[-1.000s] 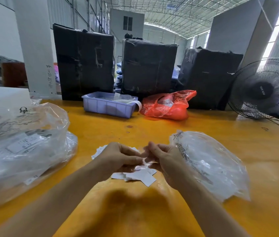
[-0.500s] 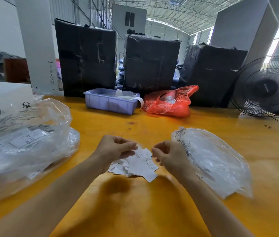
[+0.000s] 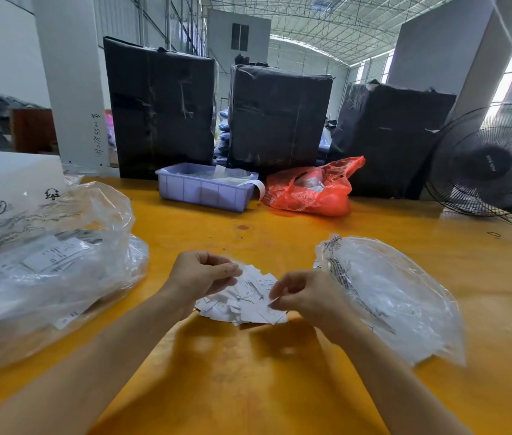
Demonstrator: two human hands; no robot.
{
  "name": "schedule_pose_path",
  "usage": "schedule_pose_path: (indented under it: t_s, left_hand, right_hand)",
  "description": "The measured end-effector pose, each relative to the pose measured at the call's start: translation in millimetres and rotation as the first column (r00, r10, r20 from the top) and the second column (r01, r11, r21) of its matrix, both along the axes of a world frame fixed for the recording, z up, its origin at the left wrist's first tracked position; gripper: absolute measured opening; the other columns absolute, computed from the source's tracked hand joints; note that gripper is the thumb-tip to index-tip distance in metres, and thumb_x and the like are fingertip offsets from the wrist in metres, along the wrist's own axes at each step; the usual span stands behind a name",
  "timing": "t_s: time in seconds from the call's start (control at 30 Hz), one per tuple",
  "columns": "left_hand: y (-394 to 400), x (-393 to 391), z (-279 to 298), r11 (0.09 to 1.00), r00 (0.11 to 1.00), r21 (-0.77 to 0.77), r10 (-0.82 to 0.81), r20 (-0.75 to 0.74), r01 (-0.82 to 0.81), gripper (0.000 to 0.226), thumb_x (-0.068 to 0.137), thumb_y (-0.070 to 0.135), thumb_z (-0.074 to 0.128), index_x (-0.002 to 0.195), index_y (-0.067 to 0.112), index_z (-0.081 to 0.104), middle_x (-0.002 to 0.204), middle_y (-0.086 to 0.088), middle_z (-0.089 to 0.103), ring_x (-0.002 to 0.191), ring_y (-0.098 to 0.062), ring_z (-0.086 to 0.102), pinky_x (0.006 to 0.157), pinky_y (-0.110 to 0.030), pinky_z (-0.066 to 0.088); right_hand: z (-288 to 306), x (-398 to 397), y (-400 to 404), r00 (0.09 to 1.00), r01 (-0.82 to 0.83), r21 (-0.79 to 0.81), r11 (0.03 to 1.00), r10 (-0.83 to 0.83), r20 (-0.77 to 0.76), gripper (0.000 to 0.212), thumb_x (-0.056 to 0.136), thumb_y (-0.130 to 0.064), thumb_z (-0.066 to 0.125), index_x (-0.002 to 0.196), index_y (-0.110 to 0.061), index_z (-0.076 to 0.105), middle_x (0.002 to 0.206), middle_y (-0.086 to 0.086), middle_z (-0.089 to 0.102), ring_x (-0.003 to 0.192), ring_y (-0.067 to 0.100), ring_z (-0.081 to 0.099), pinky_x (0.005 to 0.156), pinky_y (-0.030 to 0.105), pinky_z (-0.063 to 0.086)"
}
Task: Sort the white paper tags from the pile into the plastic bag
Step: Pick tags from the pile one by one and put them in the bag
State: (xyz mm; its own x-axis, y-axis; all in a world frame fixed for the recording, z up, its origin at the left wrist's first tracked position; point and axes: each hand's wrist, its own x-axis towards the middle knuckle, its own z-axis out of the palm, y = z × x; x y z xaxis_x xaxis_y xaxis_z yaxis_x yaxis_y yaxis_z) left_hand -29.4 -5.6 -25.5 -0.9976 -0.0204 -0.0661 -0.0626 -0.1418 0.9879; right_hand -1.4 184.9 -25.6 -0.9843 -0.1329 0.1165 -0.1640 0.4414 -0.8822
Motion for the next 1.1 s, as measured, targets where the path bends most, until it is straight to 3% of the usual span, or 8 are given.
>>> schedule_pose_path:
  t_s: [0.13,0.23,0.37,0.5,0.63,0.77,0.93,1.1]
  left_hand:
    - [-1,-2,0,1.0,1.0,0.023,-0.001,0.016,0.0,0.01,0.076,-0.004,0.071,0.082,-0.001,0.064,0.067,-0.01,0.073,0.056,-0.015,0.07,0.048,-0.017,0.052]
    - [2,0,1,0.999,0.999,0.022,-0.045,0.023,0.044,0.014,0.073,-0.003,0.072,0.083,0.0,0.064,0.068,-0.01,0.073,0.056,-0.015,0.069,0.049,-0.018,0.052]
    - [7,4,3,0.996,0.996,-0.01,-0.084,-0.001,0.084,0.022,0.065,-0.002,0.077,0.083,0.002,0.066,0.067,-0.008,0.072,0.055,-0.012,0.068,0.05,-0.016,0.052]
    - [10,6,5,0.997,0.997,-0.012,-0.07,-0.022,0.07,0.021,0.066,-0.006,0.077,0.082,0.002,0.066,0.066,-0.006,0.07,0.052,-0.011,0.067,0.048,-0.014,0.049]
    - [11,7,5,0.997,0.996,-0.006,-0.08,-0.025,0.08,0.02,0.067,-0.007,0.077,0.081,0.001,0.066,0.061,-0.004,0.07,0.051,-0.011,0.066,0.047,-0.014,0.048]
    - [13,8,4,0.994,0.993,-0.039,-0.108,-0.04,0.106,0.02,0.066,-0.005,0.079,0.08,0.004,0.068,0.063,-0.004,0.071,0.053,-0.01,0.067,0.048,-0.014,0.049]
    - [14,8,2,0.987,0.991,-0.111,-0.125,-0.057,0.118,0.021,0.065,-0.002,0.08,0.079,0.009,0.069,0.066,0.001,0.072,0.057,-0.006,0.066,0.051,-0.015,0.05]
    - [14,8,1,0.976,0.984,-0.162,-0.157,-0.079,0.143,0.022,0.067,-0.004,0.078,0.081,0.011,0.068,0.068,0.003,0.073,0.058,-0.002,0.066,0.05,-0.013,0.048]
  right_hand:
    - [3,-1,-1,0.981,-0.061,-0.369,0.927,-0.012,-0.192,0.052,0.065,0.027,0.065,0.044,-0.022,0.066,0.105,0.005,0.056,0.104,0.01,0.054,0.082,0.036,0.055]
    - [-1,-4,-2,0.967,-0.148,-0.438,0.887,0.037,-0.253,0.059,0.068,0.033,0.055,0.043,-0.019,0.066,0.088,0.003,0.059,0.09,0.012,0.061,0.076,0.034,0.058]
    - [-2,-4,-4,0.949,-0.107,-0.357,0.928,-0.012,-0.316,0.052,0.071,0.027,0.06,0.05,-0.019,0.069,0.076,0.003,0.062,0.077,0.013,0.062,0.075,0.043,0.054]
    - [1,-2,-3,0.952,-0.049,-0.259,0.965,-0.034,-0.305,0.045,0.077,0.021,0.052,0.067,-0.018,0.073,0.082,-0.006,0.069,0.072,0.014,0.064,0.068,0.027,0.052]
    - [3,0,-2,0.959,0.002,-0.293,0.956,-0.086,-0.272,0.019,0.081,-0.002,0.069,0.083,-0.02,0.071,0.082,0.0,0.072,0.08,0.014,0.068,0.071,0.023,0.055]
    - [1,-5,2,0.952,0.072,-0.371,0.926,-0.175,-0.252,0.051,0.08,-0.002,0.071,0.118,-0.026,0.046,0.084,0.006,0.07,0.08,0.011,0.069,0.068,0.022,0.056]
    - [5,-5,4,0.959,0.045,-0.326,0.944,-0.133,-0.251,0.007,0.086,-0.007,0.065,0.091,-0.012,0.067,0.073,-0.001,0.067,0.057,-0.004,0.059,0.051,0.009,0.042]
    - [7,-8,10,0.933,0.069,-0.203,0.977,-0.136,-0.334,0.018,0.087,-0.005,0.065,0.081,-0.022,0.067,0.078,-0.005,0.068,0.065,-0.004,0.061,0.057,0.011,0.046]
